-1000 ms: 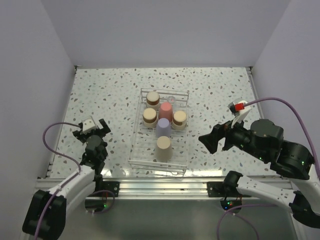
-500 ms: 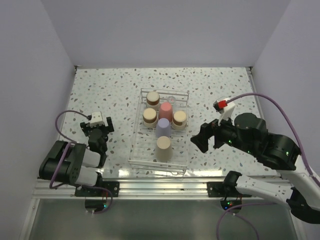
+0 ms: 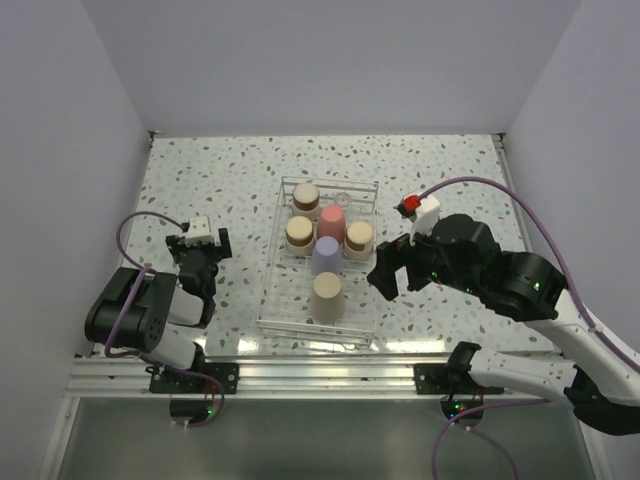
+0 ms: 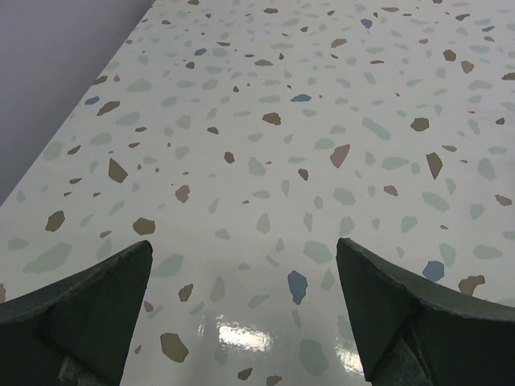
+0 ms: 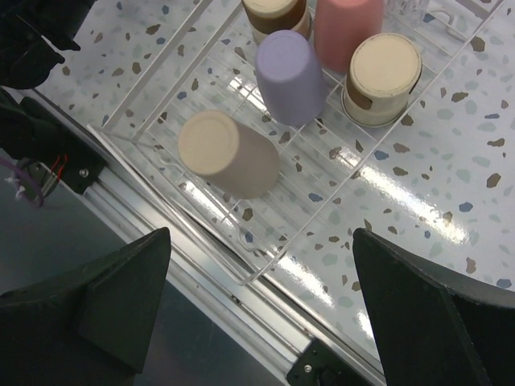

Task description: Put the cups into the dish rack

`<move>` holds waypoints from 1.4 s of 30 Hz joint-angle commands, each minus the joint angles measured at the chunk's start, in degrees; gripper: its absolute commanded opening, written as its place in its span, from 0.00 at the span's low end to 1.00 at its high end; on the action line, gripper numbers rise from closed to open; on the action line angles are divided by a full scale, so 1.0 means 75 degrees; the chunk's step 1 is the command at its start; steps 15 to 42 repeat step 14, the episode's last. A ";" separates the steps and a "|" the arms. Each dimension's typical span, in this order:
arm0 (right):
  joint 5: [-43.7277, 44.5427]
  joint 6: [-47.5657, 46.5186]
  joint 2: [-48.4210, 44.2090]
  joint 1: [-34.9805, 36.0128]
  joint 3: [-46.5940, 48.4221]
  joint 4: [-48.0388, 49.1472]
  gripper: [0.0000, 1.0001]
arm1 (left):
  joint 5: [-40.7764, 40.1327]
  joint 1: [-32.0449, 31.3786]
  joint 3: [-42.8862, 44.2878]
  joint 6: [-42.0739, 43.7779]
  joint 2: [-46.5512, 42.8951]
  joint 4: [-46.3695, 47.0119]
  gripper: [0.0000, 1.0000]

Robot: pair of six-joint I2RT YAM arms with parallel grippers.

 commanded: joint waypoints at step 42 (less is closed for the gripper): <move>0.1554 0.0045 -0.0401 0.0040 -0.0496 0.0726 0.98 | 0.0042 0.0081 0.0115 0.0148 -0.0022 0.1105 1.00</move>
